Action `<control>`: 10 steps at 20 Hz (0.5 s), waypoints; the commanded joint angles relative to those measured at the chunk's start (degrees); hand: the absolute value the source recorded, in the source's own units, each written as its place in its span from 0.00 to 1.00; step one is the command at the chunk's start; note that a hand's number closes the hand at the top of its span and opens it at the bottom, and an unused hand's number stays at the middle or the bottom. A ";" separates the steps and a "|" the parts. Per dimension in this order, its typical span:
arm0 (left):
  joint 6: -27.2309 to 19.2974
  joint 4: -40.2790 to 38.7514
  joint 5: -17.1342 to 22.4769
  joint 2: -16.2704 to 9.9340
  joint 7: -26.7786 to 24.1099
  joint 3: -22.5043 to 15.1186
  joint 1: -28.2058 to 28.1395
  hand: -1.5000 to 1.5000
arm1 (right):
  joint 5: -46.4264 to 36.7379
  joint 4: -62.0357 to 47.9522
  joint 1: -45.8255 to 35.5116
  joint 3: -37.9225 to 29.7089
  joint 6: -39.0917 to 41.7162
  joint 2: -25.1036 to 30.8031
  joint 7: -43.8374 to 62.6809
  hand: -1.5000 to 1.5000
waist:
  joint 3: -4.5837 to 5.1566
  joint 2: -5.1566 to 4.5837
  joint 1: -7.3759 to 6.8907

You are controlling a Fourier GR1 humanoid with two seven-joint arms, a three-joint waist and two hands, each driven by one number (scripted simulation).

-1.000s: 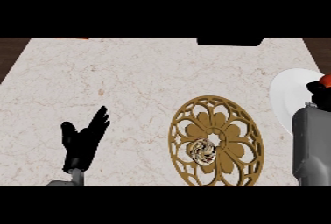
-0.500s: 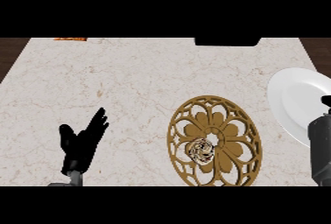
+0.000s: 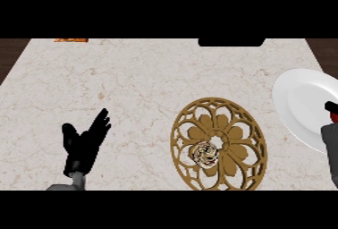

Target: Pick the tomato from the placemat and place it in the plate

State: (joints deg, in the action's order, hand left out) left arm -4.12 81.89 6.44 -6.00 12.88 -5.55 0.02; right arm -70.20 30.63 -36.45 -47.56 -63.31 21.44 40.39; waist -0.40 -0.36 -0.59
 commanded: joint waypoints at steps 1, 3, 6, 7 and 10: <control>1.78 1.34 1.23 -1.53 -0.16 0.97 -1.60 0.50 | 12.20 1.93 0.91 0.95 -1.09 1.45 -13.20 0.00 | -0.03 0.05 -0.45; 1.79 1.41 0.65 -0.46 -1.20 -0.37 -2.56 0.50 | 15.38 5.55 0.51 1.59 -4.64 0.71 -16.52 0.00 | 0.00 0.10 -0.49; 2.34 1.89 1.82 -1.95 -0.17 1.54 -2.31 0.50 | 24.10 12.76 3.78 2.31 -5.55 -0.09 -22.97 0.00 | 0.02 0.34 0.29; 0.03 3.02 -0.13 -0.31 -0.08 -0.07 -2.82 0.50 | 27.58 13.87 5.45 2.20 -7.32 -1.64 -25.04 0.00 | 0.01 0.26 0.13; 1.08 -0.13 0.94 -1.13 0.38 2.05 0.74 0.50 | 36.95 19.77 9.83 3.27 -4.69 -2.28 -29.82 0.00 | 0.22 0.29 0.68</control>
State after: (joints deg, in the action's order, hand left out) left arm -3.78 82.31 6.64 -6.22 12.59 -4.89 -0.62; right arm -43.82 44.18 -30.95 -45.29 -67.92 19.78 17.18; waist -0.31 -0.15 -0.22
